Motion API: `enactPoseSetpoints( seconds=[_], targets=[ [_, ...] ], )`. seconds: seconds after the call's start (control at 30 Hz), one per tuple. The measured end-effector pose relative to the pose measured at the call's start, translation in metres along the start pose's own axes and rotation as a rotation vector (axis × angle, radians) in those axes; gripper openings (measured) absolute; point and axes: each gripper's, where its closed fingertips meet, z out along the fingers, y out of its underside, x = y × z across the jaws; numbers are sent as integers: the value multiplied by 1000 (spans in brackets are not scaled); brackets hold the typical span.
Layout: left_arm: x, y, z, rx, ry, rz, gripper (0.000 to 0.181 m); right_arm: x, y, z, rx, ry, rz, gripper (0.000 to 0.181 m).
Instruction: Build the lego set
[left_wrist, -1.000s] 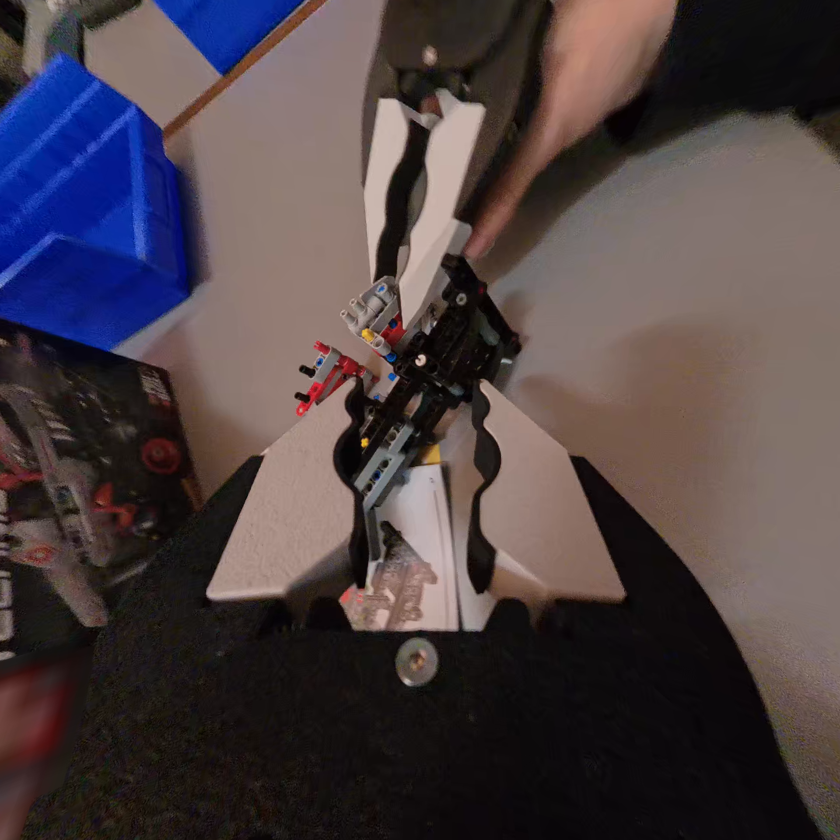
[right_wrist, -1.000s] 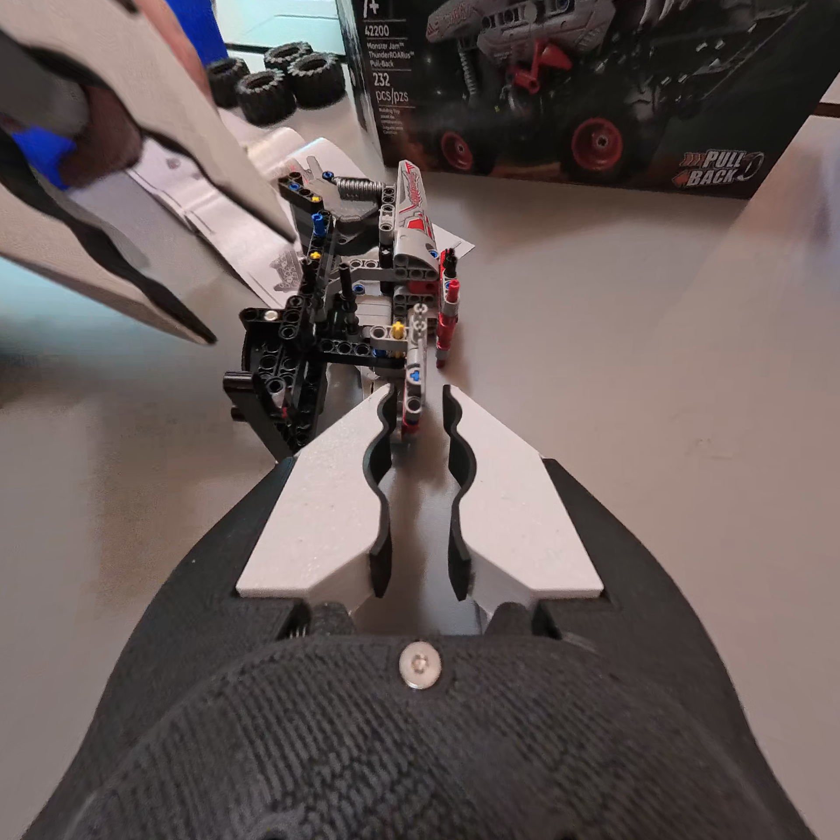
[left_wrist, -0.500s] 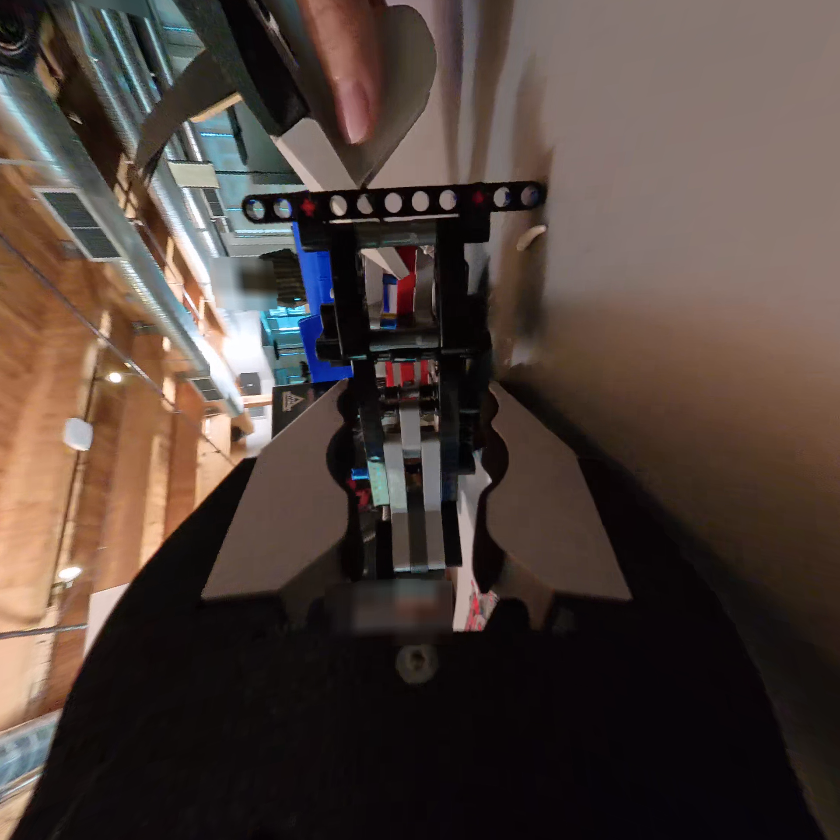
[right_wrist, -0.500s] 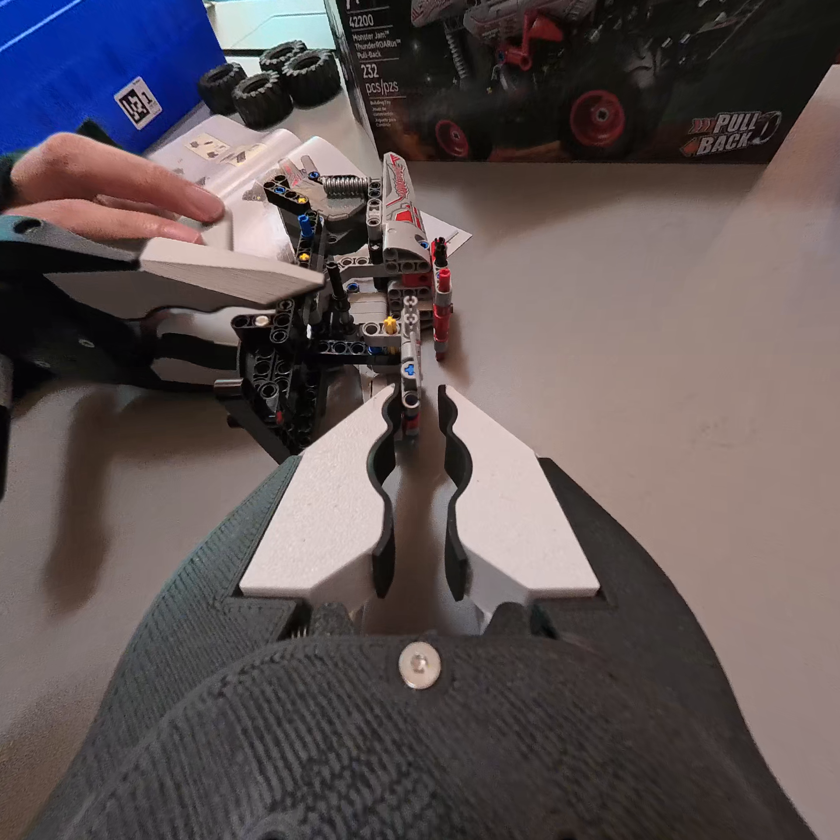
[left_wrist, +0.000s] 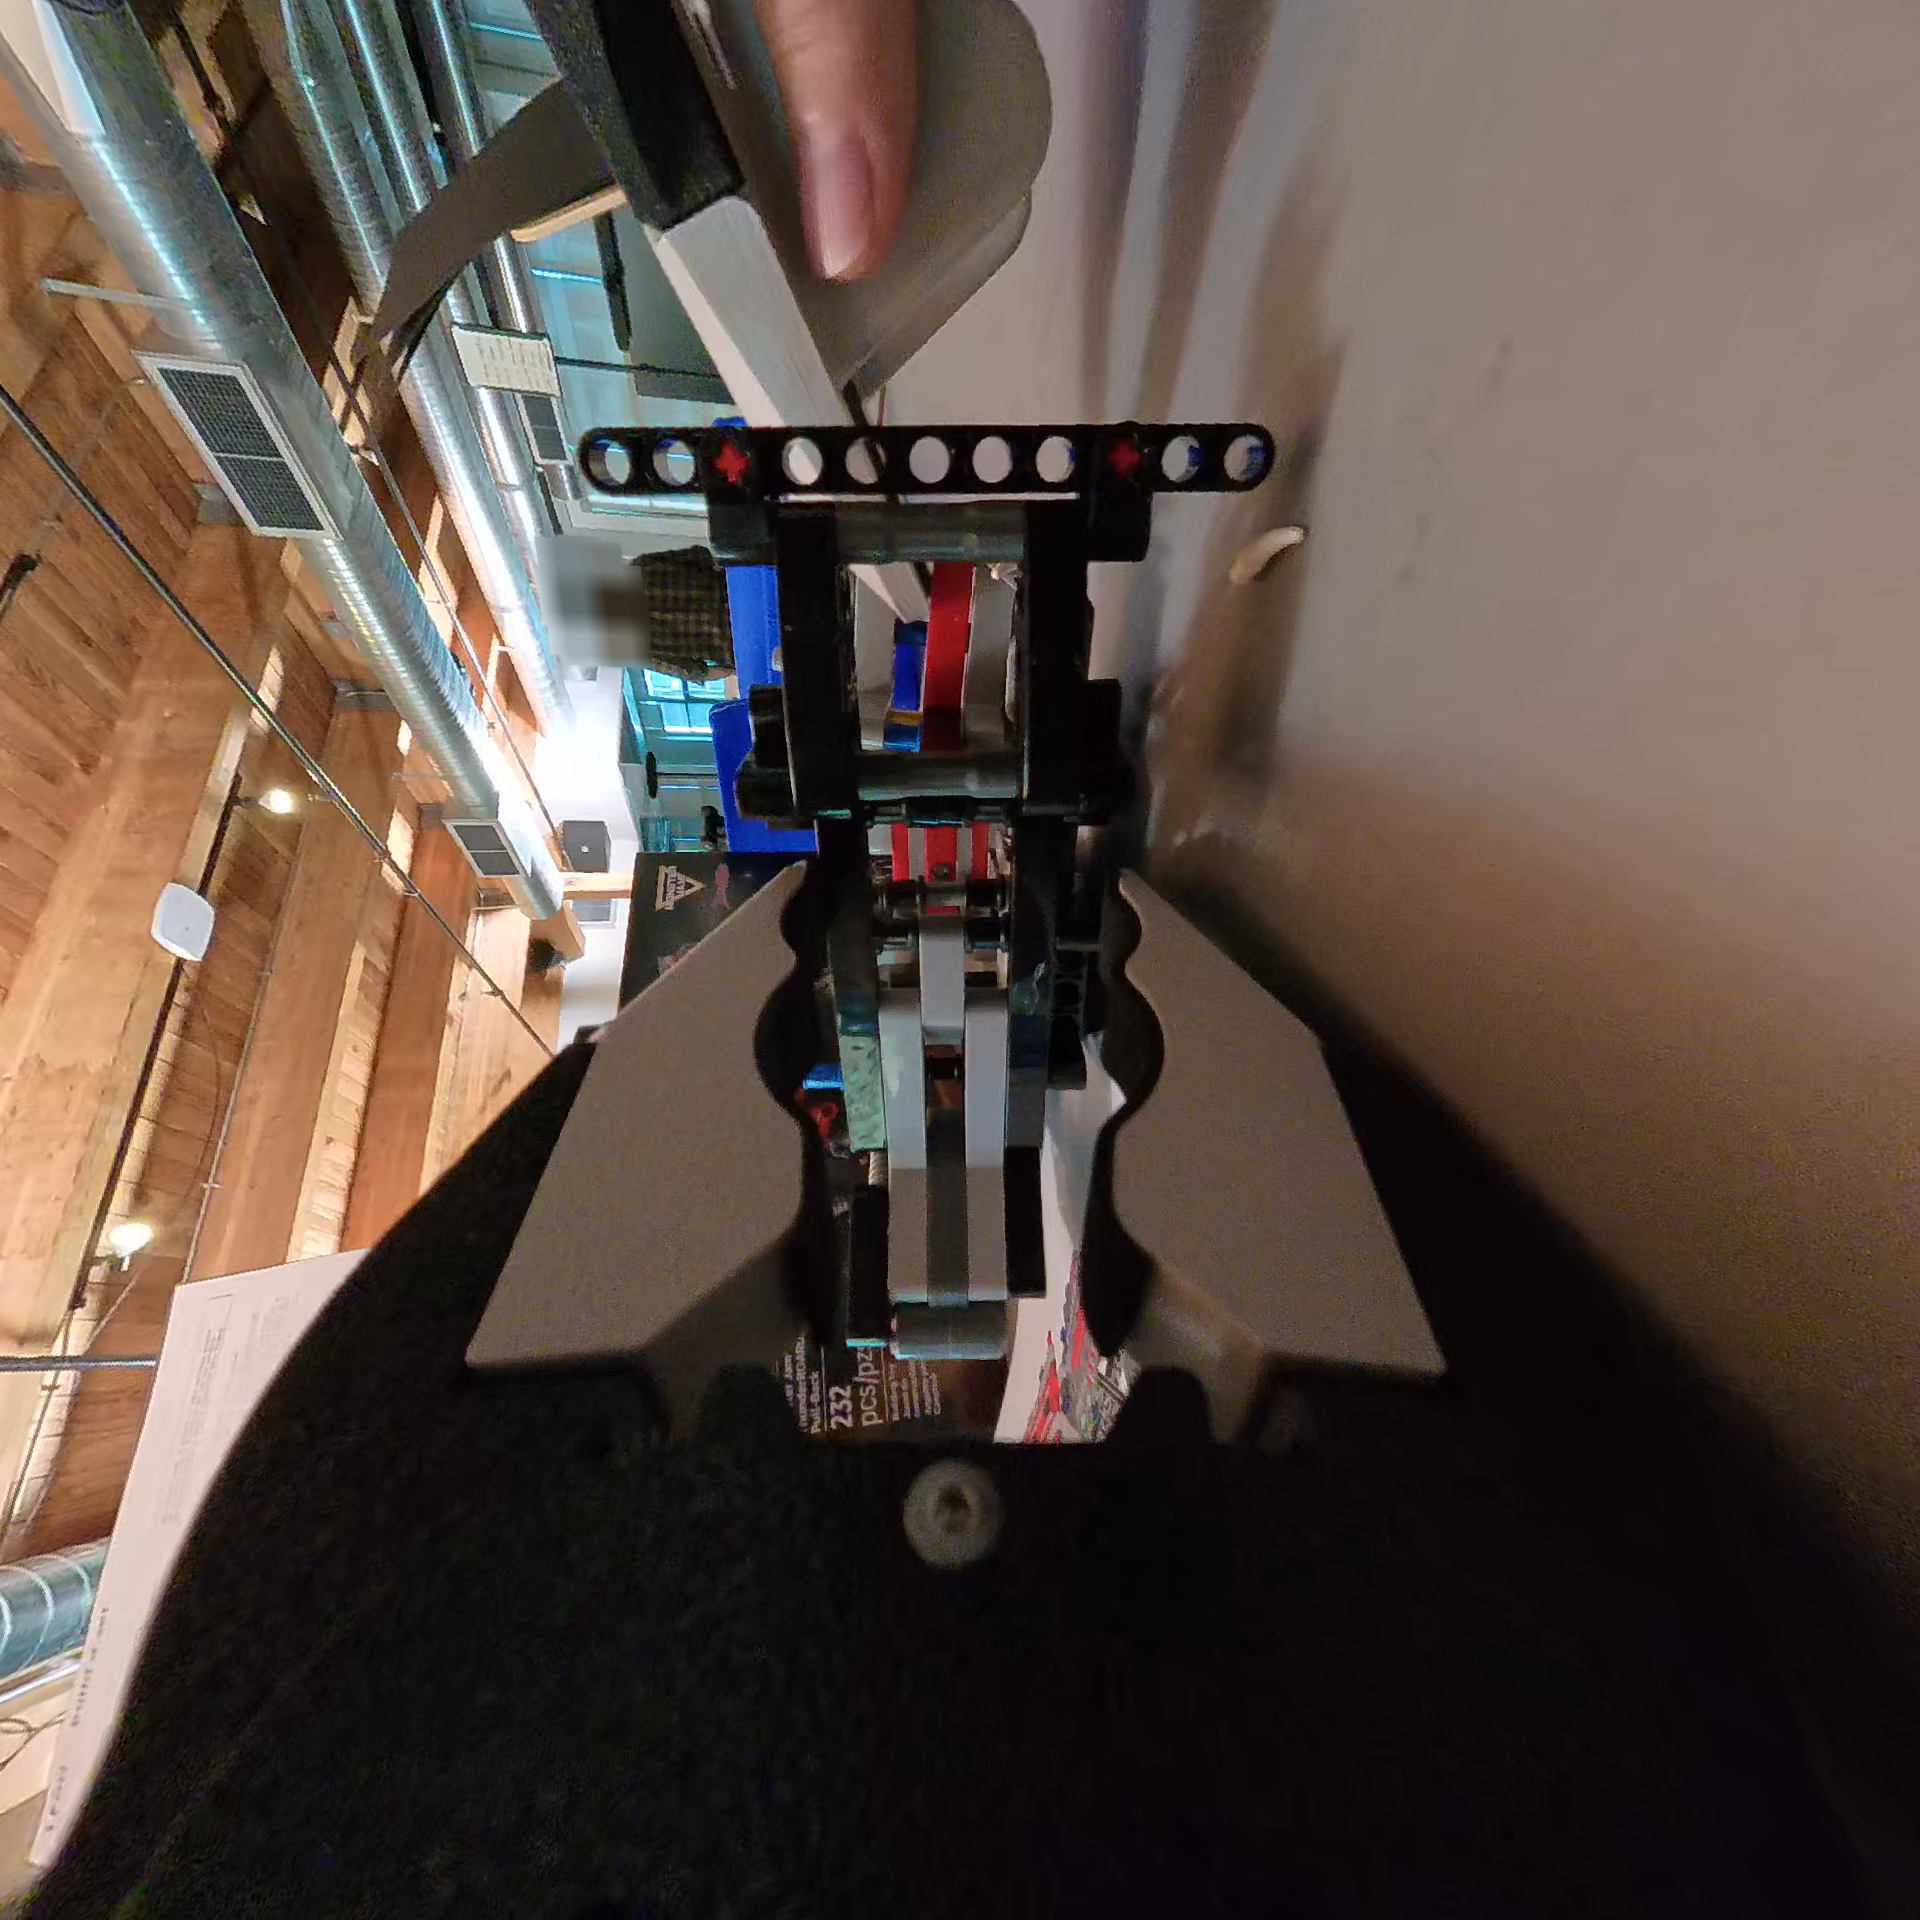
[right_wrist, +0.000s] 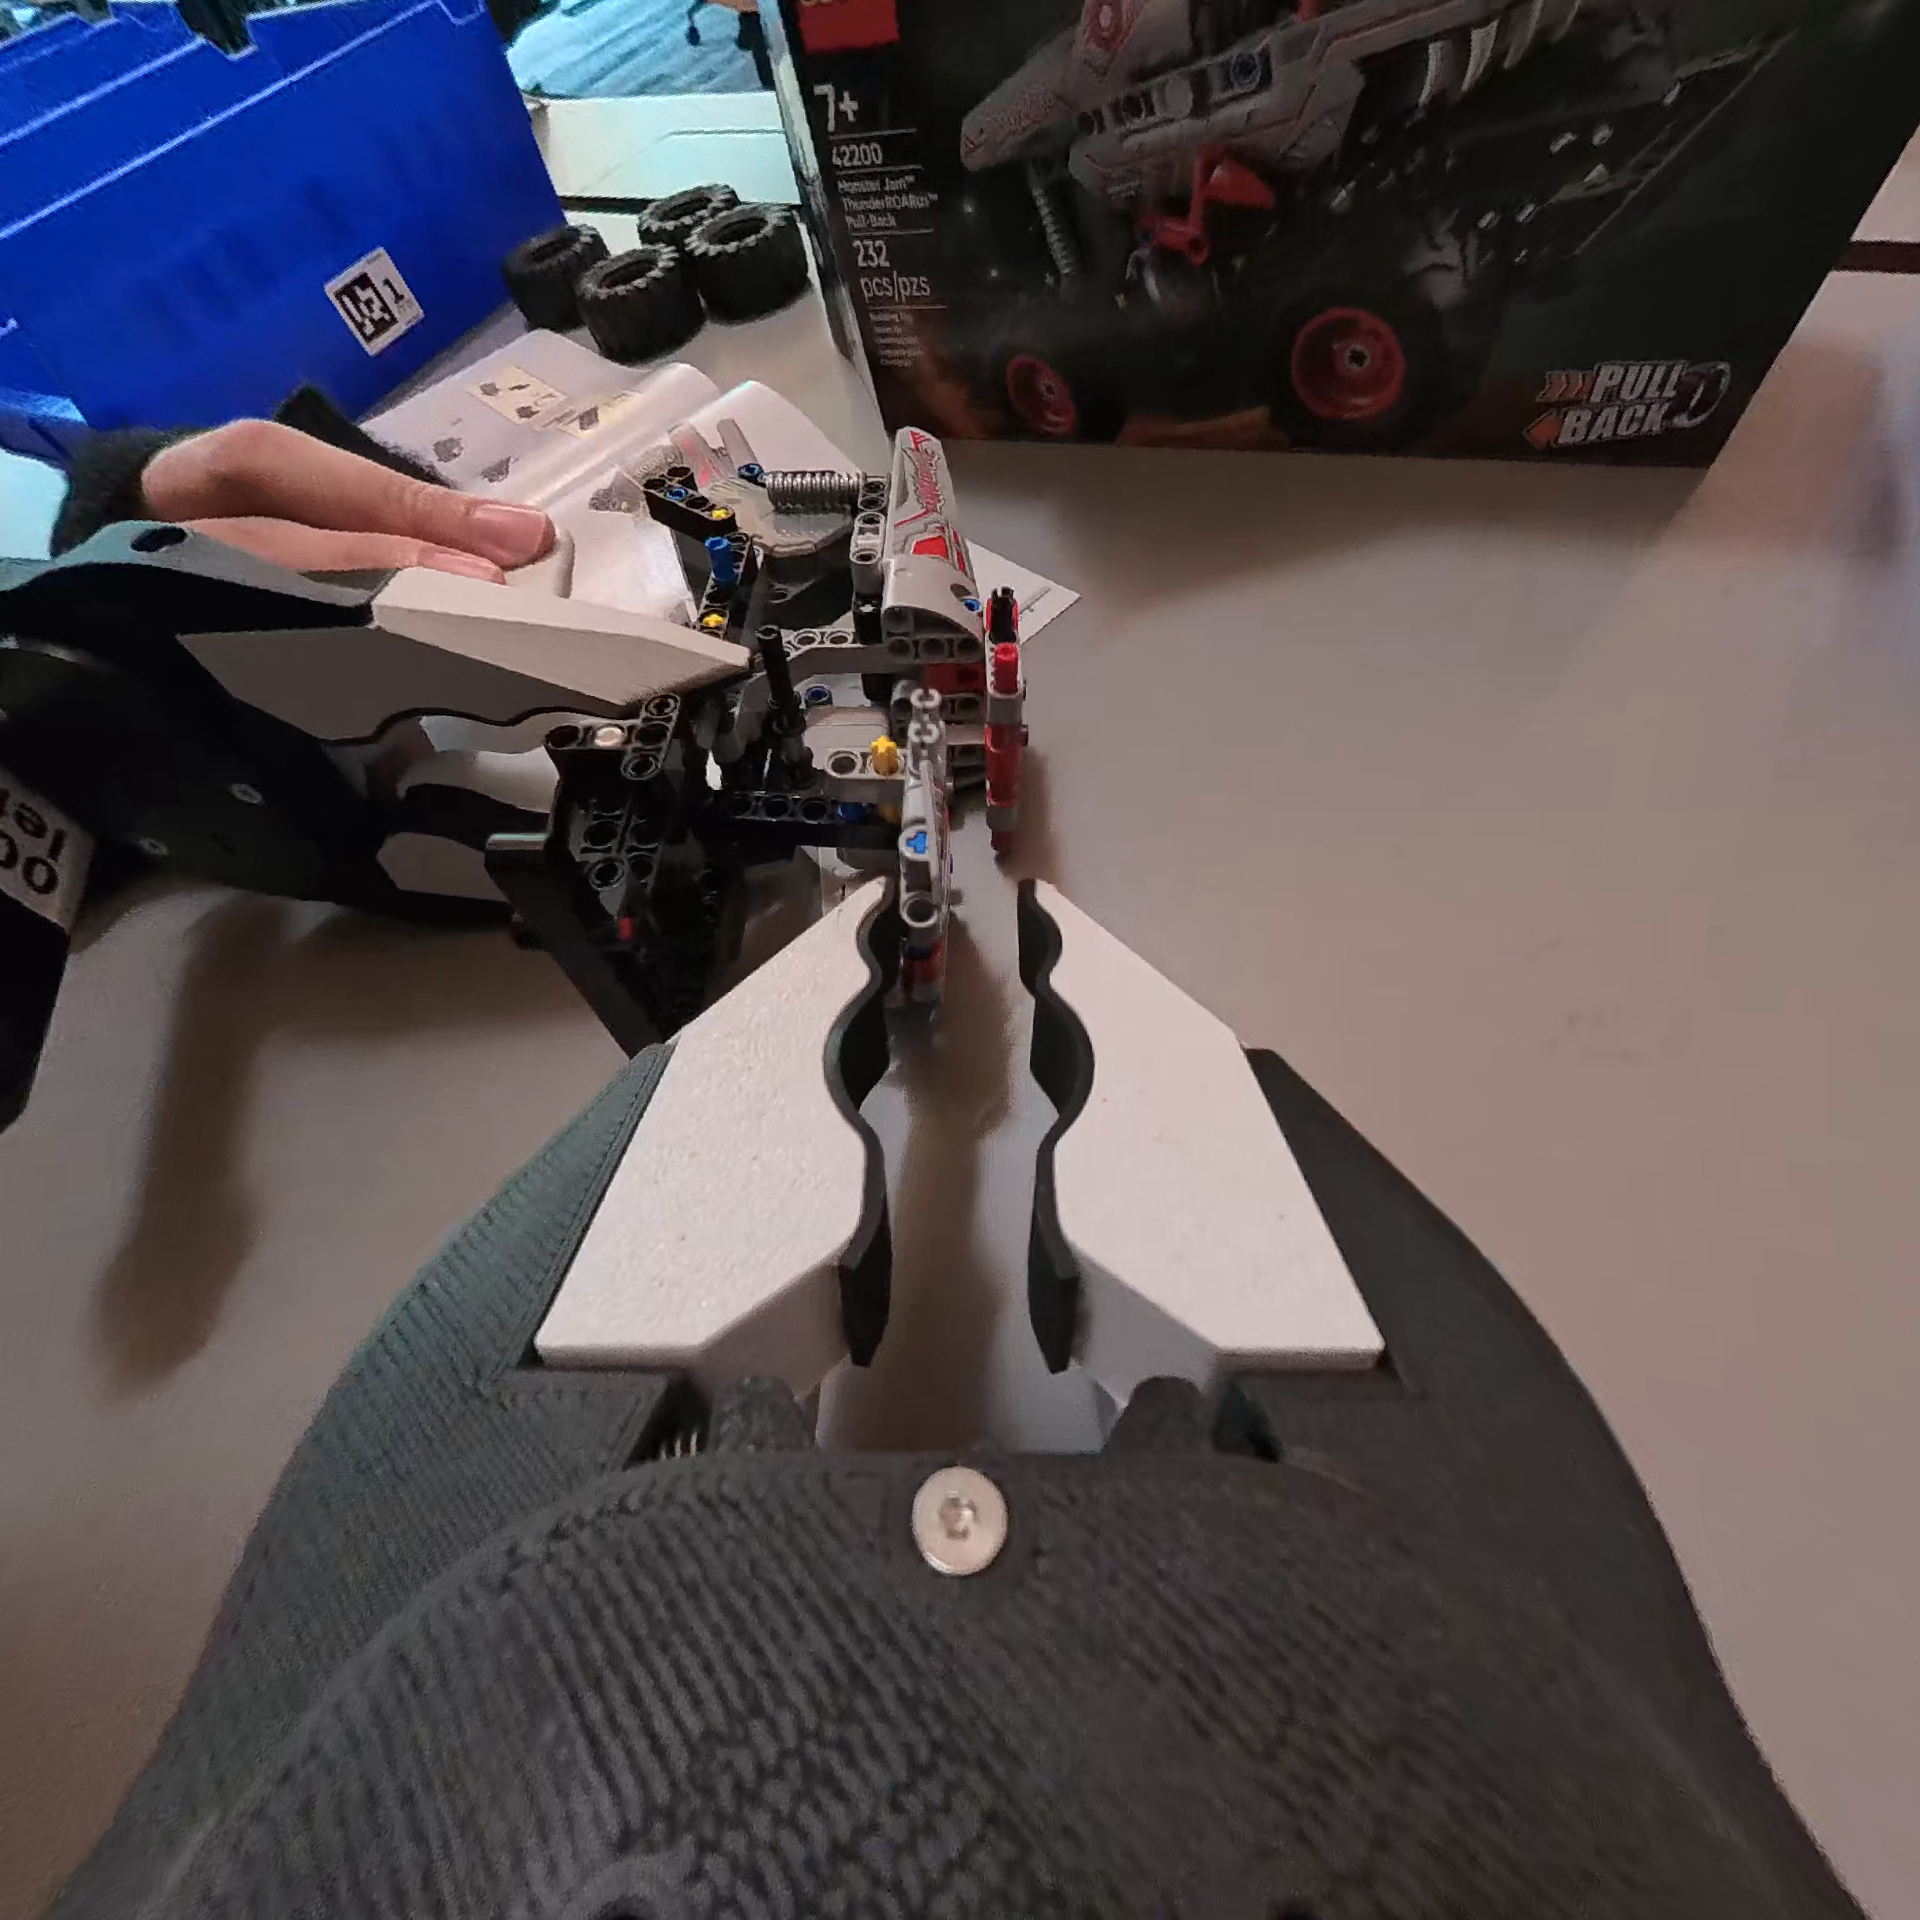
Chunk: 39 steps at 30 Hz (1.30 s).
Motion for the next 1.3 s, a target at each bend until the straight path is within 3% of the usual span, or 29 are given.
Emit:
enactPoseSetpoints(
  seconds=[0.17, 0.73, 0.87, 0.93, 1.1, 1.23, 1.3],
  targets=[
    [2, -2, 0, 9, -7, 38, 49, -5, -1, 3, -8, -32, -31, 5],
    [2, -2, 1, 16, 10, 35, 49, -4, 4, 3, -36, -57, 16, 6],
    [2, -2, 0, 12, 5, 30, 49, -10, 7, -4, -31, -113, 64, 21],
    [1, -1, -1, 16, 4, 13, 49, -10, 12, -8, -43, -134, 108, 39],
    [-8, -4, -6, 65, -27, -77, 49, -11, -4, -25, 94, -198, 162, 42],
    [-16, -13, -17, 140, -67, -88, 49, -32, 4, -31, 57, -231, 27, 53],
    [-27, -16, -22, 171, -106, -117, 49, -34, 3, -37, 58, -172, -93, 55]
  ],
)
